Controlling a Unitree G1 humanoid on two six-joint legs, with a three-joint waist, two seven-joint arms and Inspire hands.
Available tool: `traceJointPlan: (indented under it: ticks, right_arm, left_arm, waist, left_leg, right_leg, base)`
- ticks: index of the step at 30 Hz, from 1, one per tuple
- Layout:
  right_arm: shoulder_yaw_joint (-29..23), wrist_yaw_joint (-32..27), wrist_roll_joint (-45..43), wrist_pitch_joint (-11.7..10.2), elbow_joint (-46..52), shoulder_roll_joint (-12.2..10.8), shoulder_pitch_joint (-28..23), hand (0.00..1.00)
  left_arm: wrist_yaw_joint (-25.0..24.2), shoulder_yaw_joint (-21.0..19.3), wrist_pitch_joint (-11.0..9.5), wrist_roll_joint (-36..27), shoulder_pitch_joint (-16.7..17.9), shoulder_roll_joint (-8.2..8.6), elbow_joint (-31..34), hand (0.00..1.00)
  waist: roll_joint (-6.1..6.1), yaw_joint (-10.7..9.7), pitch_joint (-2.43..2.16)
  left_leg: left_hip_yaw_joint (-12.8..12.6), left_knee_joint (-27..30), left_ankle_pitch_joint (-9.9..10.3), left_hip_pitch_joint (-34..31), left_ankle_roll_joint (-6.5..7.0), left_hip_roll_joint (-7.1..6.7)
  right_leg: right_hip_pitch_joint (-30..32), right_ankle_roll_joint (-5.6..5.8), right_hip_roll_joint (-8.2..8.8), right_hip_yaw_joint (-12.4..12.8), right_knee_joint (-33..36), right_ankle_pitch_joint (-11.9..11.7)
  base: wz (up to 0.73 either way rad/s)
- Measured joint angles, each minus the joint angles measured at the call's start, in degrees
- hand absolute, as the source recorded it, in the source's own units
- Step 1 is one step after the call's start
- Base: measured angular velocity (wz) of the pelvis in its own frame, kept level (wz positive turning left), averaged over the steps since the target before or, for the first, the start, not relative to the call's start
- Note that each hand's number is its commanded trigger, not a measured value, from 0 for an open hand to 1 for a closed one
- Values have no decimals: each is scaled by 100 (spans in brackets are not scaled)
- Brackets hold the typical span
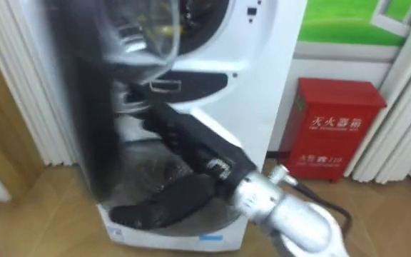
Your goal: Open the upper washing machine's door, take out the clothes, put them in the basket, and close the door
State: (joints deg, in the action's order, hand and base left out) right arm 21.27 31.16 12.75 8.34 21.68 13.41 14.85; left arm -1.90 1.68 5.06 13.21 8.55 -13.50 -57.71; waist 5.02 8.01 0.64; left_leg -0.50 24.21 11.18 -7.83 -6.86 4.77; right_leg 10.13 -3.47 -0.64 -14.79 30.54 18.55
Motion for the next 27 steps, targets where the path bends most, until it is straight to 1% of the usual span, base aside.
traceJointPlan:
  ticks: [1,2,3,4,5,6,7,8,9,10,11,12,13,14,15,16,18,20,21,22,23,25,27]
  right_arm:
    - [99,70,-5,-3,2,-20,-8,0]
    - [261,170,-29,43,-40,-2,-26,0]
    - [309,322,-50,38,-72,17,-21,0]
    - [357,367,-50,21,-83,35,6,0]
    - [482,428,-60,-21,-57,65,242,0]
    - [492,495,-37,-131,-39,28,268,0]
    - [492,535,-22,-141,-40,-6,192,0]
    - [537,619,15,-135,-68,34,190,0]
    - [540,654,17,-132,-78,40,208,0]
    - [540,646,15,-129,-86,1,210,0]
    - [548,654,9,-122,-88,-40,210,0]
    - [549,662,11,-107,-87,-44,211,0]
    - [549,674,10,-94,-87,-43,212,0]
    - [549,706,-24,-72,-87,-31,212,0]
    - [550,724,-58,-70,-87,-22,211,0]
    - [555,748,-115,-69,-87,-18,212,0]
    - [560,755,-175,-69,-90,-3,212,0]
    - [562,755,-176,-67,-124,-1,211,0]
    - [562,753,-176,-66,-134,-1,212,0]
    - [562,753,-176,-67,-139,-3,212,0]
    - [562,753,-176,-66,-153,-8,211,0]
    - [562,755,-180,-66,-192,-6,211,0]
    - [563,757,-186,-66,-238,1,209,0]
  left_arm:
    - [7,-10,7,1,0,3,-1,0]
    - [-16,23,9,0,-4,4,1,0]
    - [-56,18,24,7,-35,-4,5,0]
    - [-89,7,38,8,-35,24,12,0]
    - [-127,-101,34,7,1,116,10,0]
    - [-119,-178,103,10,12,140,15,0]
    - [-132,-177,143,10,16,127,15,0]
    - [-166,-172,169,6,-4,116,17,0]
    - [-213,-171,165,-20,-30,87,19,0]
    - [-220,-173,164,-32,-54,50,18,0]
    - [-220,-165,160,-57,-61,-14,18,0]
    - [-221,-124,162,-82,-58,-50,0,0]
    - [-221,-107,167,-136,-59,-55,-9,0]
    - [-225,-77,167,-142,-85,-39,-9,0]
    - [-228,-64,167,-142,-110,-24,-10,0]
    - [-227,51,178,-132,-158,-32,-26,0]
    - [-228,85,181,-138,-192,-36,-27,0]
    - [-228,86,181,-139,-225,-39,-26,0]
    - [-227,86,180,-143,-259,-42,-26,0]
    - [-227,87,180,-146,-278,-42,-26,0]
    - [-227,92,174,-152,-303,-38,-26,0]
    - [-227,95,172,-180,-315,-37,-27,0]
    - [-227,113,170,-181,-330,-36,-26,0]
  waist:
    - [-57,39,-64]
    - [-71,160,-134]
    - [-70,261,-161]
    - [-133,304,-197]
    - [-141,332,-103]
    - [-133,380,-50]
    - [-174,367,-54]
    - [-164,422,-76]
    - [-166,511,-126]
    - [-82,508,-66]
    - [-18,521,-3]
    - [48,551,-16]
    - [74,589,-29]
    - [105,655,-30]
    - [110,667,-30]
    - [106,687,-28]
    - [87,769,-14]
    - [57,789,14]
    - [53,793,16]
    - [53,797,19]
    - [41,799,42]
    - [22,797,70]
    - [17,792,74]
  left_leg:
    - [80,195,53,-82,2,-15]
    - [90,197,51,-143,51,-68]
    - [41,-16,2,-141,137,-106]
    - [10,-82,-23,-152,158,-57]
    - [5,105,-16,-161,101,-62]
    - [2,179,-25,-167,83,65]
    - [-13,139,-39,-152,99,98]
    - [-109,-40,-99,-81,116,119]
    - [-184,-371,-288,77,84,106]
    - [-215,-525,-390,129,114,76]
    - [-209,-757,-486,194,141,44]
    - [-197,-850,-499,200,161,34]
    - [-192,-884,-492,208,174,24]
    - [-186,-910,-471,239,210,-7]
    - [-179,-924,-456,256,233,-29]
    - [-173,-967,-431,296,270,-74]
    - [-173,-1073,-417,382,295,-142]
    - [-175,-1159,-404,462,315,-162]
    - [-175,-1195,-404,465,316,-170]
    - [-175,-1212,-404,467,316,-171]
    - [-175,-1254,-404,490,316,-170]
    - [-185,-1294,-404,539,316,-167]
    - [-196,-1295,-403,539,314,-156]
  right_leg:
    - [18,-244,41,-75,103,52]
    - [-160,-165,48,-215,-114,20]
    - [-478,376,-20,-327,-703,-214]
    - [-611,473,-46,-294,-726,-238]
    - [-527,297,317,247,-39,-60]
    - [-505,76,284,419,89,346]
    - [-528,57,293,339,68,361]
    - [-555,100,278,287,-81,309]
    - [-585,103,249,227,-296,193]
    - [-640,104,261,194,-420,133]
    - [-744,108,251,120,-706,10]
    - [-836,125,219,83,-972,-109]
    - [-885,119,205,85,-1097,-161]
    - [-1000,-19,190,72,-1317,-317]
    - [-1059,-54,187,59,-1393,-357]
    - [-1143,-37,222,47,-1506,-392]
    - [-1254,36,257,43,-1629,-445]
    - [-1338,77,264,42,-1721,-477]
    - [-1356,94,264,43,-1779,-491]
    - [-1363,94,264,45,-1806,-495]
    - [-1369,94,264,43,-1815,-495]
    - [-1413,94,263,44,-1859,-495]
    - [-1423,94,264,45,-1892,-495]
  base:
    - [54]
    - [74]
    - [73]
    - [54]
    - [40]
    - [52]
    - [59]
    - [50]
    - [36]
    - [28]
    - [28]
    - [19]
    - [6]
    - [0]
    - [9]
    - [9]
    - [2]
    - [2]
    - [3]
    - [0]
    - [0]
    - [-2]
    - [-4]
